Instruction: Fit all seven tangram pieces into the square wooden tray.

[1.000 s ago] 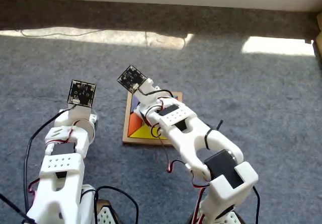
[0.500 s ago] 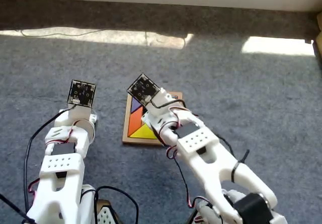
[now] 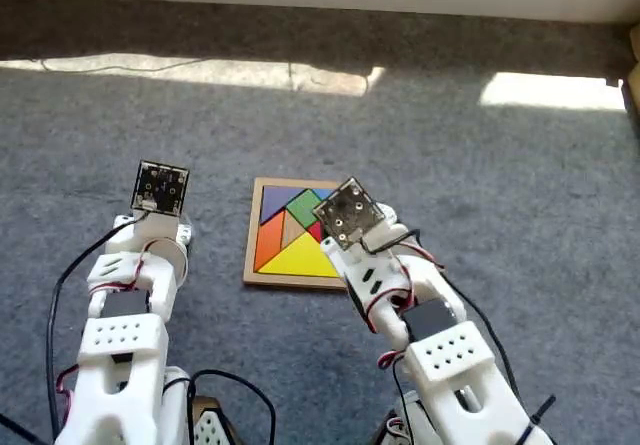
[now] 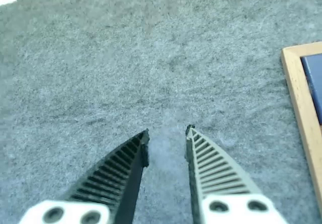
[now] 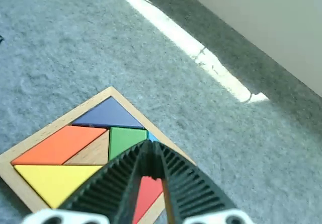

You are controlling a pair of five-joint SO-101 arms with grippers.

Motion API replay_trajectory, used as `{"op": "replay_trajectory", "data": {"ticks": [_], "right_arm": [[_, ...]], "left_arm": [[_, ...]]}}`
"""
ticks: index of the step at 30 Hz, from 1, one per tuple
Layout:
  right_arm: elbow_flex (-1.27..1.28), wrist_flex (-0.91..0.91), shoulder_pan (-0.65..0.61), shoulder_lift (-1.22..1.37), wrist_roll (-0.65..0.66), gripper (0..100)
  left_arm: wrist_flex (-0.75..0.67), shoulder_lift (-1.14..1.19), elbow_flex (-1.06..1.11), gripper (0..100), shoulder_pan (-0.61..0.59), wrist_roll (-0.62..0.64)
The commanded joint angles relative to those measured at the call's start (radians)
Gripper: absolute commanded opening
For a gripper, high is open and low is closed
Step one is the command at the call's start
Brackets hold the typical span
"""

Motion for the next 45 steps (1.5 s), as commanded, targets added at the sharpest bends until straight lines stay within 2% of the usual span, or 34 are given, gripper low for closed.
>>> {"op": "replay_trajectory", "data": {"ticks": [1,8,11,16,21,24,29,35,42,45], "right_arm": [[0.061,0.004,0.028,-0.165,0.008,0.5],[0.213,0.005,0.033,-0.403,0.008,0.5],[0.262,0.005,0.033,-0.493,0.008,0.5],[0.355,0.007,0.059,-0.648,0.008,0.5],[0.458,0.015,0.157,-0.789,0.009,0.5],[0.486,0.151,0.214,-0.858,0.011,0.7],[0.489,0.298,0.265,-0.857,0.008,0.8],[0.489,0.495,0.358,-0.857,0.006,0.8],[0.489,0.760,0.378,-0.857,0.003,0.6],[0.489,0.812,0.378,-0.857,-0.120,0.6]], "left_arm": [[0.002,-0.211,0.087,13,0.013,0.008],[0.031,-0.645,0.285,13,0.015,0.008],[0.216,-0.785,0.282,14,0.018,0.008],[0.402,-0.943,0.275,14,0.053,0.006],[0.422,-0.949,0.274,14,0.070,0.005],[0.423,-0.949,0.274,14,0.073,0.005],[0.428,-0.944,0.274,14,0.120,0.006],[0.442,-0.944,0.274,14,0.124,0.006],[0.442,-0.944,0.274,14,0.131,0.005],[0.459,-0.944,0.274,14,0.147,0.002]]}}
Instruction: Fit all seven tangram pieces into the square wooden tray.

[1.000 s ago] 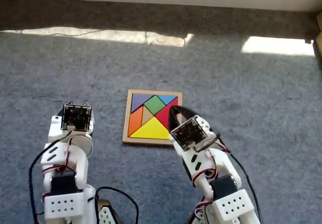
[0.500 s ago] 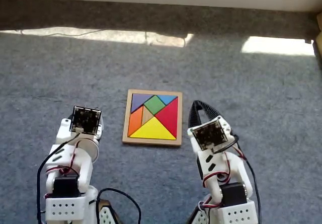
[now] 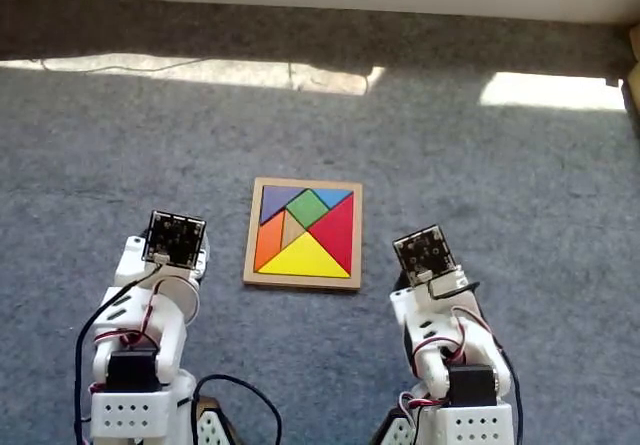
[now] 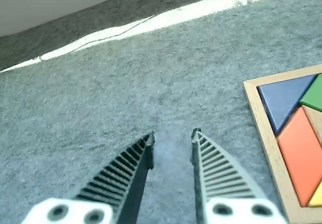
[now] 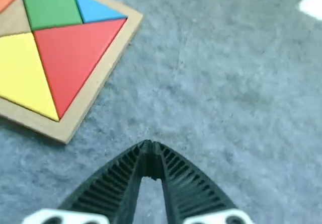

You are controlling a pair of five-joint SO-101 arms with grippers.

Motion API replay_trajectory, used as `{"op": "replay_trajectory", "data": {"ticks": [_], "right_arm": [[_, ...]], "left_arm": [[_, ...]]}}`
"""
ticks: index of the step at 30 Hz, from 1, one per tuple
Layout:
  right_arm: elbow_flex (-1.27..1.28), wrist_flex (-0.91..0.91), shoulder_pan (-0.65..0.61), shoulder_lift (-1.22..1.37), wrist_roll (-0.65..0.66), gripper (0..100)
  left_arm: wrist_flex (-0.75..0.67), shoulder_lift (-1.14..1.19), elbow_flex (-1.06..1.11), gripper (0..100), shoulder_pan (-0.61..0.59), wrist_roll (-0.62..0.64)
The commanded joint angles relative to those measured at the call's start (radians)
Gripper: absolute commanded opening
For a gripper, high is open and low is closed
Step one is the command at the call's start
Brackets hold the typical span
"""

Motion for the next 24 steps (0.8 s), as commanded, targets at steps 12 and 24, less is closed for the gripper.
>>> {"op": "replay_trajectory", "data": {"ticks": [12,24], "right_arm": [[0.136,0.054,0.077,-0.015,-0.512,0.5],[0.134,0.219,0.128,-0.015,-0.333,0.5]], "left_arm": [[0.025,-0.048,0.019,14,0.064,0.002],[0.301,-0.048,0.019,13,0.180,0.000]]}}
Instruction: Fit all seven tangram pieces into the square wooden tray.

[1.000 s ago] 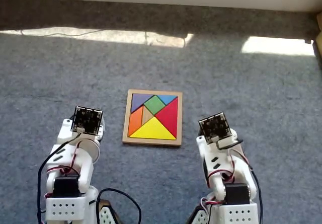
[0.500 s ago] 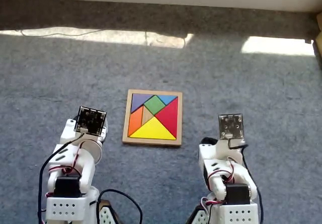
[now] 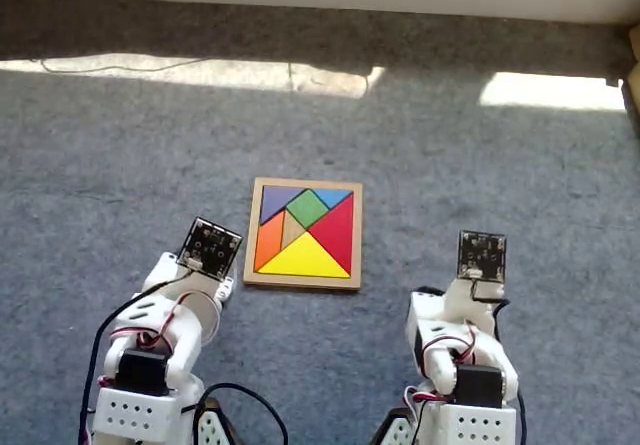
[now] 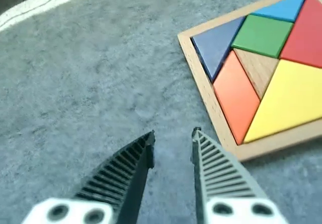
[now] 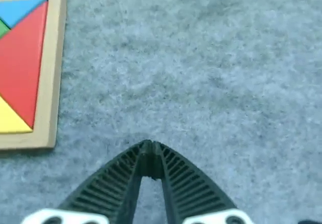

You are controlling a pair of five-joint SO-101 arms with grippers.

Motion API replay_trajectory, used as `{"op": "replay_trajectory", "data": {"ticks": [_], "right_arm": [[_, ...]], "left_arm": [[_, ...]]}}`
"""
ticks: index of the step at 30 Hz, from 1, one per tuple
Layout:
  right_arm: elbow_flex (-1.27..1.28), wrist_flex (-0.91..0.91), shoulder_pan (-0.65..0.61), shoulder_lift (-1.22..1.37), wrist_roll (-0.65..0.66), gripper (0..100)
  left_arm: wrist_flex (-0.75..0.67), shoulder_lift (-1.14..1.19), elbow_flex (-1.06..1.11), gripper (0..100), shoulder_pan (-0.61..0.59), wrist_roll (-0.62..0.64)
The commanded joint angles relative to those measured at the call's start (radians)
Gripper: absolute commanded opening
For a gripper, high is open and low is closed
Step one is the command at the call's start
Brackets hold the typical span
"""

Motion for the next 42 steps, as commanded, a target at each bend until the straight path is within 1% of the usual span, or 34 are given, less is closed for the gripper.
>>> {"op": "replay_trajectory", "data": {"ticks": [1,5,12,14,16,18,42], "right_arm": [[0.134,0.073,0.007,-0.013,0.081,0.5],[0.134,0.094,0.007,-0.015,0.155,0.5],[0.134,0.094,0.007,-0.015,0.164,0.5],[0.134,0.094,0.007,-0.015,0.166,0.5],[0.134,0.094,0.007,-0.015,0.166,0.5],[0.134,0.094,0.007,-0.016,0.166,0.5],[0.134,0.096,0.007,-0.018,0.166,0.5]], "left_arm": [[0.120,-0.048,0.019,13,0.015,0.000],[0.232,-0.048,0.019,13,-0.010,0.000],[0.259,-0.048,0.019,13,-0.191,0.002],[0.307,-0.048,0.019,13,-0.223,0.002],[0.351,-0.048,0.019,13,-0.223,0.005],[0.362,-0.048,0.019,13,-0.203,0.006],[0.362,-0.048,0.019,13,-0.196,0.005]]}}
